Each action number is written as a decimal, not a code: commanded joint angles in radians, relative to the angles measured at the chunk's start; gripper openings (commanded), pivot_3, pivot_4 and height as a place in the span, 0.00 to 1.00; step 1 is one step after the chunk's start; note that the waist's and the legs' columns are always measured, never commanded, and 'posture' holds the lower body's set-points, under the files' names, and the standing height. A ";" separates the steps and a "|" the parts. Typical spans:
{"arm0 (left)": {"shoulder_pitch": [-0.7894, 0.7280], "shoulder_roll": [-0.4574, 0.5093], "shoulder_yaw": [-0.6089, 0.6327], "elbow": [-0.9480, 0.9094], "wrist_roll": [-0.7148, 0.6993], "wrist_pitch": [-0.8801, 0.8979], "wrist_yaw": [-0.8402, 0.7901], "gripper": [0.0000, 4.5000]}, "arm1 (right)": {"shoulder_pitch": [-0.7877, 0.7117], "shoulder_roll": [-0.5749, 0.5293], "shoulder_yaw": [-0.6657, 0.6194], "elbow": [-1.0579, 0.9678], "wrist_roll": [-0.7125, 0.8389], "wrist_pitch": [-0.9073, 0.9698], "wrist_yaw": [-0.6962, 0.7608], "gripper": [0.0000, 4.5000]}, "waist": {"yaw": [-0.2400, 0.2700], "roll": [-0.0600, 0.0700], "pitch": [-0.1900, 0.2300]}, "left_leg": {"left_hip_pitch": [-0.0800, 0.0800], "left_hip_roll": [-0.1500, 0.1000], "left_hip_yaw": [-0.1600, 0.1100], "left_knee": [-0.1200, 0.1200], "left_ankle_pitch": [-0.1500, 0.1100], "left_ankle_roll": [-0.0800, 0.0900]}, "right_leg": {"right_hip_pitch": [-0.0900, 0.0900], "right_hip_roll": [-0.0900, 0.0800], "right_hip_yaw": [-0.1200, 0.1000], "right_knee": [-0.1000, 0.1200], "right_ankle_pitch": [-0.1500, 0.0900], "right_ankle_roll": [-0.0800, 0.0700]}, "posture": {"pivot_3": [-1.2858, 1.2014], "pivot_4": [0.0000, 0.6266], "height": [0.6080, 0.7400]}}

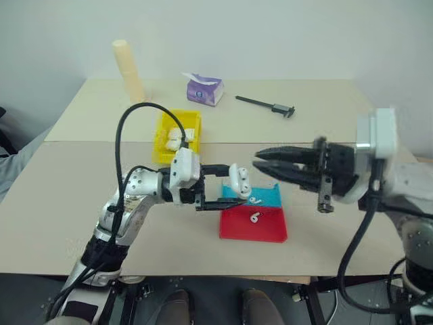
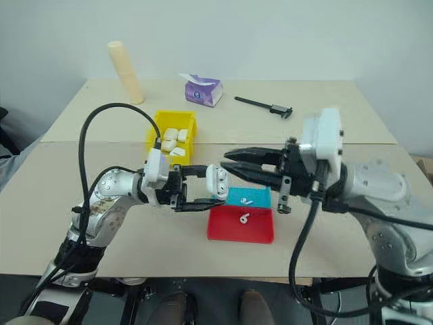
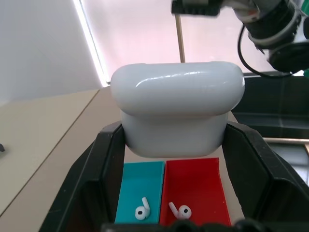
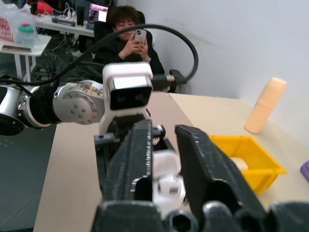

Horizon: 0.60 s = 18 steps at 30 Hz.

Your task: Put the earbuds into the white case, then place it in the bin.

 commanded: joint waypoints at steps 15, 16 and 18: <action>-0.044 -0.078 -0.039 0.061 0.121 -0.083 0.021 0.61 | -0.103 -0.103 0.260 -0.016 -0.335 -0.053 0.070 0.01 | 0.001 0.000 0.000 | -0.002 0.000 0.000 0.000 0.000 0.000 | -0.002 0.000 0.000 -0.001 0.000 0.001 | 0.52 0.24 1.00; -0.044 -0.080 -0.037 0.058 0.121 -0.082 0.024 0.61 | -0.098 -0.106 0.270 -0.012 -0.354 -0.061 0.078 0.01 | 0.001 0.000 0.000 | -0.002 0.000 0.000 0.000 0.000 0.000 | -0.002 0.000 0.000 -0.001 0.000 0.001 | 0.52 0.24 1.00; -0.044 -0.084 -0.032 0.056 0.118 -0.084 0.027 0.61 | -0.085 -0.106 0.278 -0.001 -0.380 -0.081 0.090 0.01 | 0.001 0.000 0.000 | -0.003 0.000 0.000 0.000 0.000 0.000 | -0.002 -0.001 0.000 -0.001 0.000 0.001 | 0.52 0.24 1.00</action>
